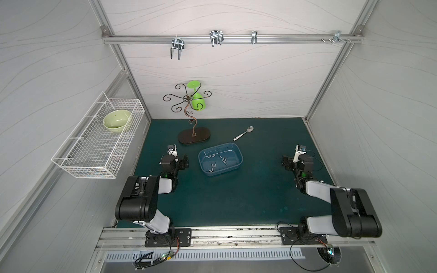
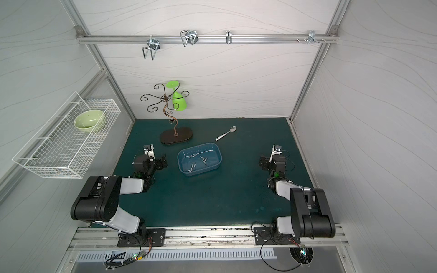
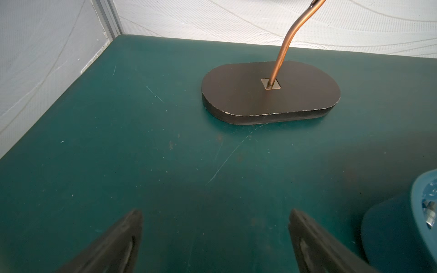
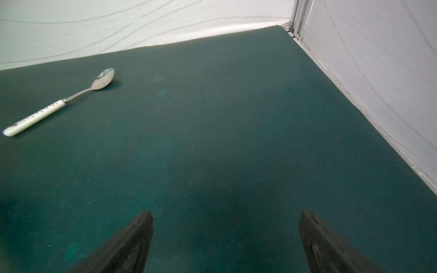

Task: Put the bit on the desktop into the storage box
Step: Reset both arms

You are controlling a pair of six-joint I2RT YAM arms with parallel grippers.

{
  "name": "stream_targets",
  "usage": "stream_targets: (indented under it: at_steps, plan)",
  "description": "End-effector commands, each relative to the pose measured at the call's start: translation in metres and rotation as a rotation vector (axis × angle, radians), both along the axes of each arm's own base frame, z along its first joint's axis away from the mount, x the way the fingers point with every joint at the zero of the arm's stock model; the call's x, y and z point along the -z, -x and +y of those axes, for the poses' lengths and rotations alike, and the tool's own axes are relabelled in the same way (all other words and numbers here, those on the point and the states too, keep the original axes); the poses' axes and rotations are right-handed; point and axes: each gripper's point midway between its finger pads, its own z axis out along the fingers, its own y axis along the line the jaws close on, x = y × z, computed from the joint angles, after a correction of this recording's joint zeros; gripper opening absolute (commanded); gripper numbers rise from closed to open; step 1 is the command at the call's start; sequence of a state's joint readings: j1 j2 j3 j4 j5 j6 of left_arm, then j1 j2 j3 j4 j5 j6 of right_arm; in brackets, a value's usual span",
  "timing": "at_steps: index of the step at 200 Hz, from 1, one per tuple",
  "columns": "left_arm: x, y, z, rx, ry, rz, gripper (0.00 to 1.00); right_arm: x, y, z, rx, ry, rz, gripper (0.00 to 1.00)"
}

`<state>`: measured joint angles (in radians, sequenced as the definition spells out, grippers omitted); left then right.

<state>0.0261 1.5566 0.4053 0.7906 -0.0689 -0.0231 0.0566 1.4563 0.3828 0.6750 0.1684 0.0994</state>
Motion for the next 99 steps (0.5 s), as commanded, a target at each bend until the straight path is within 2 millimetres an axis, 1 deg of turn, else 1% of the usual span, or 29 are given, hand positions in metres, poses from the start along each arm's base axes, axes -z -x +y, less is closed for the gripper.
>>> stream_targets:
  at_steps: [1,13,26,35,99]
  plan:
    - [-0.018,-0.009,0.001,0.001,0.008,-0.061,1.0,-0.011,-0.02,0.02,-0.102,0.018,-0.12,0.99]
    - [-0.018,-0.009,0.001,0.001,0.008,-0.06,1.0,-0.007,-0.02,0.028,-0.13,0.043,-0.071,0.99]
    - [-0.017,-0.009,0.001,0.0,0.009,-0.06,1.0,-0.007,-0.025,0.034,-0.15,0.07,-0.076,0.99]
    - [-0.018,-0.009,0.001,0.001,0.009,-0.062,1.0,-0.006,-0.024,0.033,-0.152,0.054,-0.054,0.99]
    - [-0.017,-0.011,0.001,0.001,0.009,-0.053,1.0,-0.006,-0.025,0.033,-0.154,0.05,-0.057,0.99]
